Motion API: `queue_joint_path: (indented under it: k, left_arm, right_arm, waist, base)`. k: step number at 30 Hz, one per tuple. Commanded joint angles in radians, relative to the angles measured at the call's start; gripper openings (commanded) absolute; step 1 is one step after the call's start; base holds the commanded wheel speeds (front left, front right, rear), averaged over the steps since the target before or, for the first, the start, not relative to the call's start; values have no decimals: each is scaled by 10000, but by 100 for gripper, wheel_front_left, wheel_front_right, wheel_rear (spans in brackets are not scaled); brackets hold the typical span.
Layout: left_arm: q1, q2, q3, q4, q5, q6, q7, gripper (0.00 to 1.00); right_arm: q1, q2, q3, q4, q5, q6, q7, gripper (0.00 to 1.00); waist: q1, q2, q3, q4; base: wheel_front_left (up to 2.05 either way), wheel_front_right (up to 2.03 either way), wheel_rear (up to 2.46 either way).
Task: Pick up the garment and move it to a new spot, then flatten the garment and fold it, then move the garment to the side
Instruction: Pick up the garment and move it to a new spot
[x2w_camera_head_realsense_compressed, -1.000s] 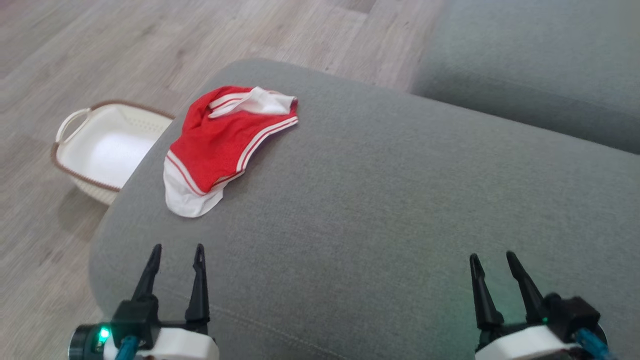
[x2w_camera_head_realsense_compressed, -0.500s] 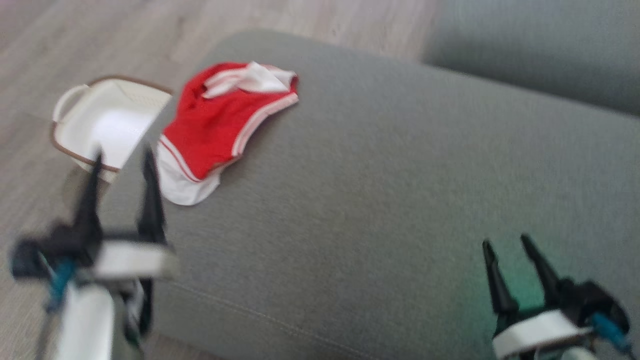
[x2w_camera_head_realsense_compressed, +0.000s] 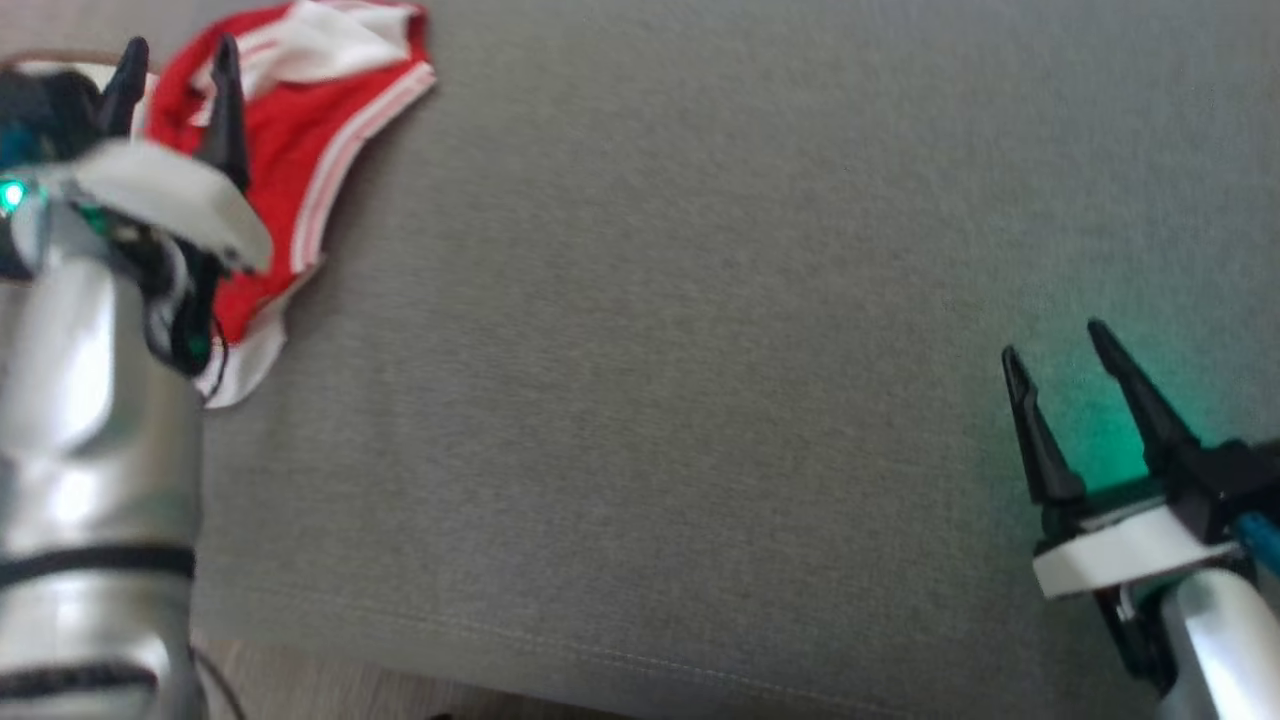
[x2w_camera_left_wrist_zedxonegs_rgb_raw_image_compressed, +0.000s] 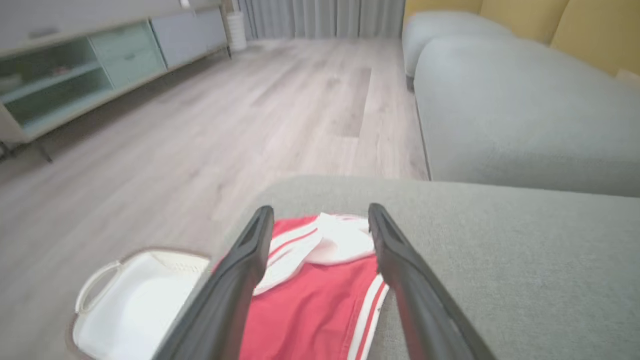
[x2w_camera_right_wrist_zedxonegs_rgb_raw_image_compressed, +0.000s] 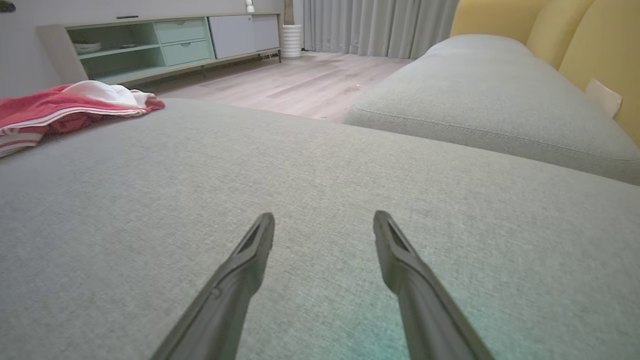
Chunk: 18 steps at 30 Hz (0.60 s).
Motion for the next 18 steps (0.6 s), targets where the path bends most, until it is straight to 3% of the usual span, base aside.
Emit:
queue_joint_path:
  k: [1,5,14,16,17,18]
  left_arm:
    - [-395,593,396,204,-135,-6,187,100]
    - [-1153,914,559,2399,-353,18,977,100]
    - [-1742,1087,309,4832,-311,4,703,100]
    - [-1780,1147,235,5020,-253,66,433,26]
    - [-1809,1173,178,5071,-213,67,268,0]
    - [-1859,1172,161,5112,-236,39,121,0]
  right_arm:
    - [-325,-220,218,-365,-38,-9,-137,100]
    - [-707,-254,296,-446,-18,-9,-137,100]
    - [-839,-329,161,-766,-167,-9,-137,100]
    - [-856,-321,163,-782,-179,-9,-137,100]
    - [-874,-296,135,-800,-180,-9,-137,100]
    - [-889,-264,105,-821,-190,-9,-137,100]
  waist:
    - [0,0,517,-448]
    - [0,0,879,-844]
    - [0,0,1459,-1191]
    - [0,0,1503,-1240]
    - [0,0,1520,-1253]
    - [0,0,1518,-1259]
  base:
    - [0,0,0]
    - [0,0,0]
    - [0,0,0]
    - [0,0,0]
    - [0,0,0]
    - [0,0,0]
